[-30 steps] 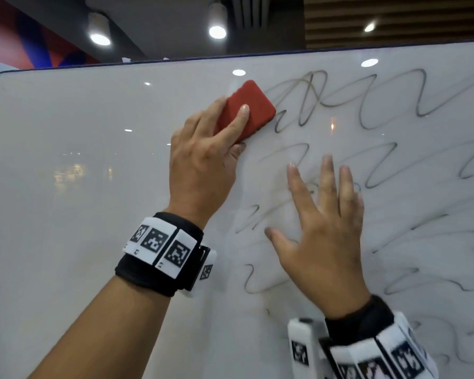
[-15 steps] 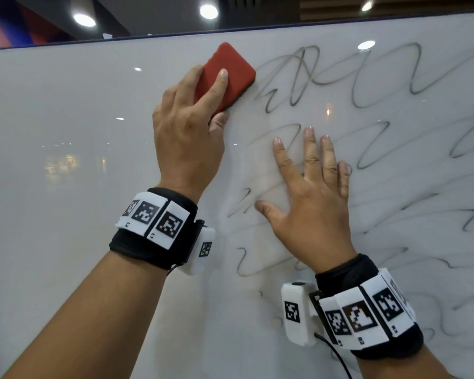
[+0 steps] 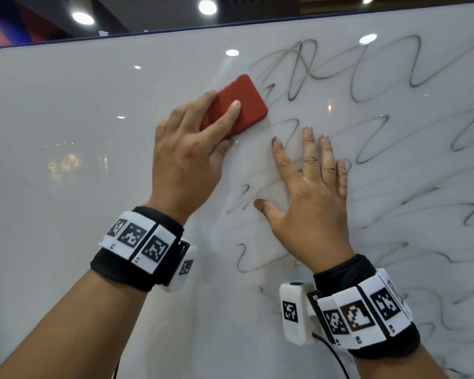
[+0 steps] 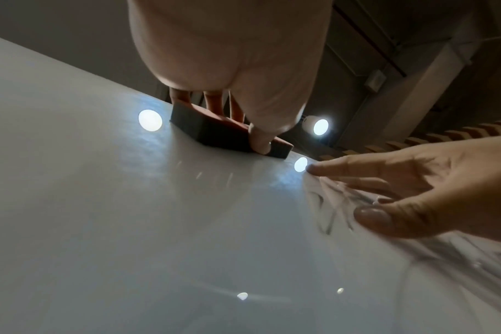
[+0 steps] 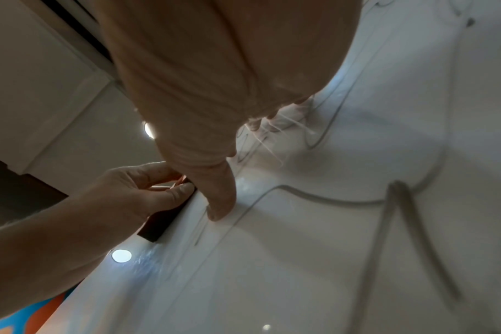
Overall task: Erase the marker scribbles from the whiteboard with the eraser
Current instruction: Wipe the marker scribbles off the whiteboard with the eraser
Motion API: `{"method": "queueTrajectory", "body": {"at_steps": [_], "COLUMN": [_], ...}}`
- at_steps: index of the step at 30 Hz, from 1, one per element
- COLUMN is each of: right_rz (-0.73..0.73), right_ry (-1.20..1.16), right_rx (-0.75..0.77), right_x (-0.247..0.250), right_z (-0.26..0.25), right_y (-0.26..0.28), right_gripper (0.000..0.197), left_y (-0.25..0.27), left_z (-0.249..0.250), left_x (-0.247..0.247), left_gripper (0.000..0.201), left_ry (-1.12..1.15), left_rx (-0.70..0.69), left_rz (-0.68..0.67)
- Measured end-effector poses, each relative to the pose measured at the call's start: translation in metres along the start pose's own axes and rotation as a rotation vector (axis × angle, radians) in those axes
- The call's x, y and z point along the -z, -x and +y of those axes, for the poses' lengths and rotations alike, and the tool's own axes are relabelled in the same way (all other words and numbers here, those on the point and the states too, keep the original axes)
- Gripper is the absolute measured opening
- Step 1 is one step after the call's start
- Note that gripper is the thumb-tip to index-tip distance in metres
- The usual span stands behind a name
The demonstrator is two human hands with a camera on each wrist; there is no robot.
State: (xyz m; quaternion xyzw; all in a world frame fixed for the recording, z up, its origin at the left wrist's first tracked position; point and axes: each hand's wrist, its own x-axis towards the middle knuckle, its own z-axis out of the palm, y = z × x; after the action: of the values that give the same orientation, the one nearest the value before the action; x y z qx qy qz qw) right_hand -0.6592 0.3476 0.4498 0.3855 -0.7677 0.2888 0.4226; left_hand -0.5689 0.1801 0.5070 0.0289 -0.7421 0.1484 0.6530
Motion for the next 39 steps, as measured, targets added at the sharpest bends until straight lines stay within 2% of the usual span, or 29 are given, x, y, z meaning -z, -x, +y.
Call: {"method": "queueTrajectory", "body": {"at_steps": [4,9,10,14,15,16,18,19,20,23,24,25,26,28,29,30,34,35,39], "right_rz": [-0.003,-0.007,-0.003,0.014,0.014,0.012,0.001,-0.004,-0.006,-0.006,-0.006,-0.009,-0.010,-0.010,-0.011,-0.013,-0.018,-0.023,-0.048], "right_ry": [0.005,0.005,0.001,0.003,0.002,0.001,-0.001,-0.001,0.000,0.000,0.000,0.002,0.007,0.011,0.009,0.008,0.007,0.011,-0.010], "right_rx": [-0.008,-0.009,-0.008,-0.010,-0.010,-0.010,-0.009,-0.010,-0.011,-0.012,-0.013,-0.013,-0.013,-0.009,-0.009,-0.009,-0.001,0.004,-0.011], "right_x": [0.000,-0.001,-0.001,-0.002,-0.002,-0.002,-0.001,-0.001,-0.001,-0.001,-0.001,-0.001,-0.001,-0.001,-0.001,-0.001,0.000,0.001,0.004], "right_z": [-0.001,0.000,-0.001,-0.001,-0.001,-0.001,-0.001,-0.001,-0.001,-0.001,-0.001,-0.001,-0.001,-0.001,-0.001,0.000,0.001,0.002,0.004], "right_y": [0.002,0.004,0.004,0.004,0.004,0.005,0.005,0.005,0.005,0.005,0.005,0.006,0.006,0.006,0.007,0.007,0.007,0.008,0.013], "right_gripper": [0.093,0.093,0.093,0.094,0.094,0.094,0.094,0.094,0.093,0.093,0.093,0.093,0.093,0.093,0.094,0.094,0.093,0.094,0.099], "left_y": [0.003,-0.013,-0.011,-0.001,-0.006,-0.015,-0.033,-0.039,-0.041,-0.024,-0.020,-0.021,-0.025,-0.038,-0.044,-0.045,-0.016,-0.009,-0.004], "left_z": [-0.003,-0.004,0.000,0.007,0.004,0.000,-0.006,-0.005,0.000,0.017,0.017,0.016,0.013,0.007,0.005,0.005,0.009,0.005,-0.003], "left_x": [0.003,-0.002,-0.004,-0.008,-0.005,-0.004,0.001,0.001,0.000,-0.006,-0.007,-0.006,-0.005,-0.003,-0.001,-0.001,-0.002,-0.002,0.001], "left_gripper": [0.052,0.053,0.052,0.048,0.050,0.052,0.055,0.055,0.055,0.051,0.050,0.051,0.052,0.056,0.056,0.056,0.052,0.052,0.054], "left_ry": [-0.012,-0.016,-0.016,-0.082,-0.095,-0.098,-0.037,-0.015,-0.023,-0.080,-0.092,-0.102,-0.108,-0.081,-0.064,-0.059,-0.103,-0.120,-0.072], "left_rx": [0.023,0.171,0.154,-0.137,-0.121,-0.041,0.207,0.273,0.258,-0.039,-0.098,-0.101,-0.046,0.164,0.236,0.246,-0.045,-0.059,0.191], "left_rz": [-0.020,0.051,0.062,0.009,-0.001,0.002,0.032,0.044,0.043,-0.012,-0.027,-0.036,-0.028,0.005,0.019,0.023,-0.028,-0.031,0.025]}}
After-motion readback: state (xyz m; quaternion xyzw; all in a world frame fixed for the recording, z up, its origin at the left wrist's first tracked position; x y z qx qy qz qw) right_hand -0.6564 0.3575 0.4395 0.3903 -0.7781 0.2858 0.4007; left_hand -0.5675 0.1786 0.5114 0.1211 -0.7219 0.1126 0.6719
